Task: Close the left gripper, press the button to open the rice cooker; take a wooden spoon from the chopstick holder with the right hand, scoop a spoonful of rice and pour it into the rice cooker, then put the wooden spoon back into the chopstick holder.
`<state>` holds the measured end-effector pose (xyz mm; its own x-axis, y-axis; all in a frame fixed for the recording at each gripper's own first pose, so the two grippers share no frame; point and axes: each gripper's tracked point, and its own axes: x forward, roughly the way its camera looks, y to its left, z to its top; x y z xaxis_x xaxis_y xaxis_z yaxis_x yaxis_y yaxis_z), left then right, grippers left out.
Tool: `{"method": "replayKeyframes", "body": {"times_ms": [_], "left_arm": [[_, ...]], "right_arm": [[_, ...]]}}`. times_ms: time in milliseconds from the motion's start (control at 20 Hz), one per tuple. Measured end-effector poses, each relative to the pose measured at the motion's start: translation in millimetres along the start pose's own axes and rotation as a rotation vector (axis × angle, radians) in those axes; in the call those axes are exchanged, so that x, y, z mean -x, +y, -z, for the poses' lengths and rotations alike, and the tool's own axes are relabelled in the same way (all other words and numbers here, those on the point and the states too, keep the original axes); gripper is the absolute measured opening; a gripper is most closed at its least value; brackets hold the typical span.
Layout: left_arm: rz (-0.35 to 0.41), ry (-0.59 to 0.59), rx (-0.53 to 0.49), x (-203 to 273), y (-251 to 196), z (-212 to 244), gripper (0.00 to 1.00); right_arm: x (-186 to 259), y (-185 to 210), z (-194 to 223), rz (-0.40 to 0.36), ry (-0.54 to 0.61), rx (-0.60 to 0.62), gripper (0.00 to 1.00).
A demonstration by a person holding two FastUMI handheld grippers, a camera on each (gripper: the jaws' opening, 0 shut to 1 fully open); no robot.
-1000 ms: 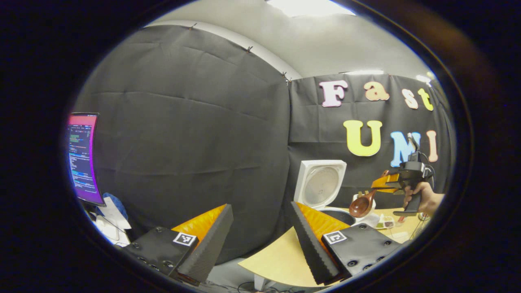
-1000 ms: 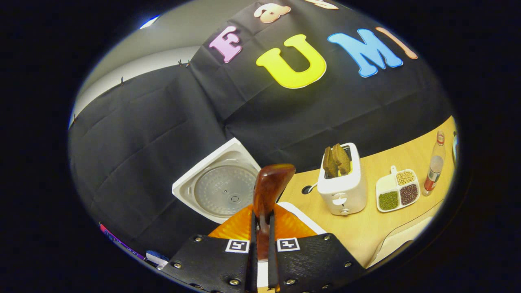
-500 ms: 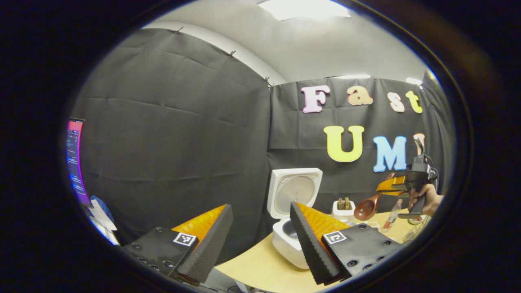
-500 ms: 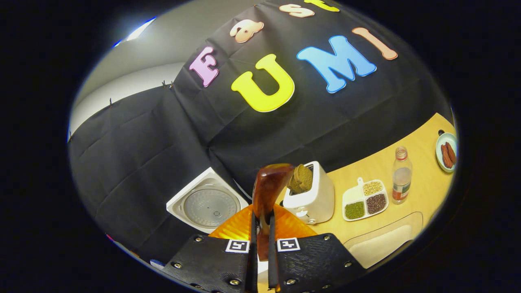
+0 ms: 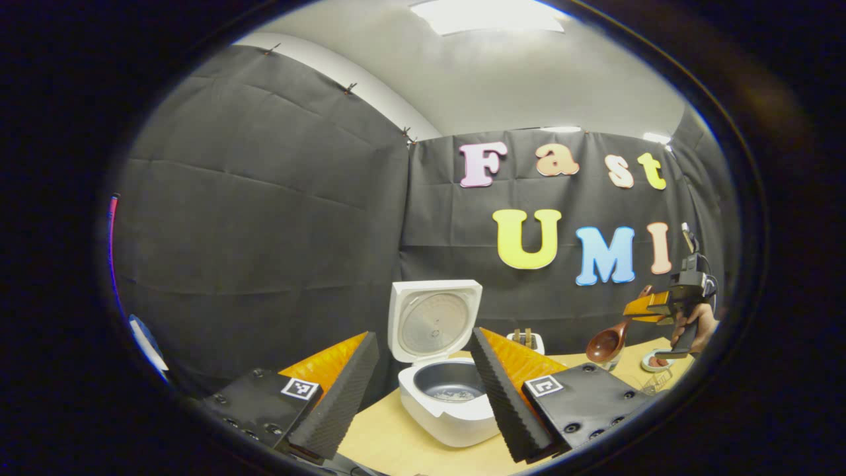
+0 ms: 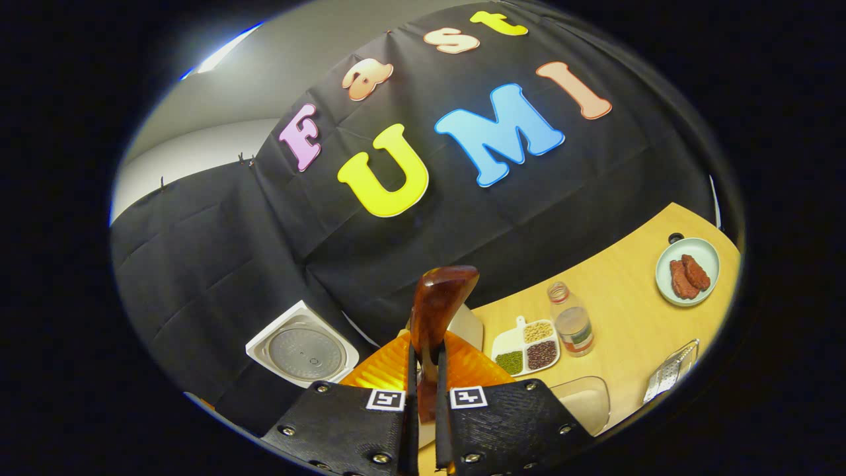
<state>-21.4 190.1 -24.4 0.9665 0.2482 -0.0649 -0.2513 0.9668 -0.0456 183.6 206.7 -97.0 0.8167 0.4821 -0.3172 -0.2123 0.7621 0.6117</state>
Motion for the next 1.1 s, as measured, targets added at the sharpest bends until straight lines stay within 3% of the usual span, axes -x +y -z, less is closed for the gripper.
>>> {"method": "replayKeyframes", "body": {"times_ms": [700, 1100], "left_arm": [[0.156, 0.004, -0.001, -24.4, -104.9, -1.6, 0.99], [0.222, 0.004, -0.024, -15.2, -155.9, -4.1, 0.96]], "right_arm": [[82.1, -144.4, -50.0, 0.236, -0.106, 0.022, 0.10], [115.9, -214.6, -43.6, 0.349, -0.099, 0.028, 0.10]]}}
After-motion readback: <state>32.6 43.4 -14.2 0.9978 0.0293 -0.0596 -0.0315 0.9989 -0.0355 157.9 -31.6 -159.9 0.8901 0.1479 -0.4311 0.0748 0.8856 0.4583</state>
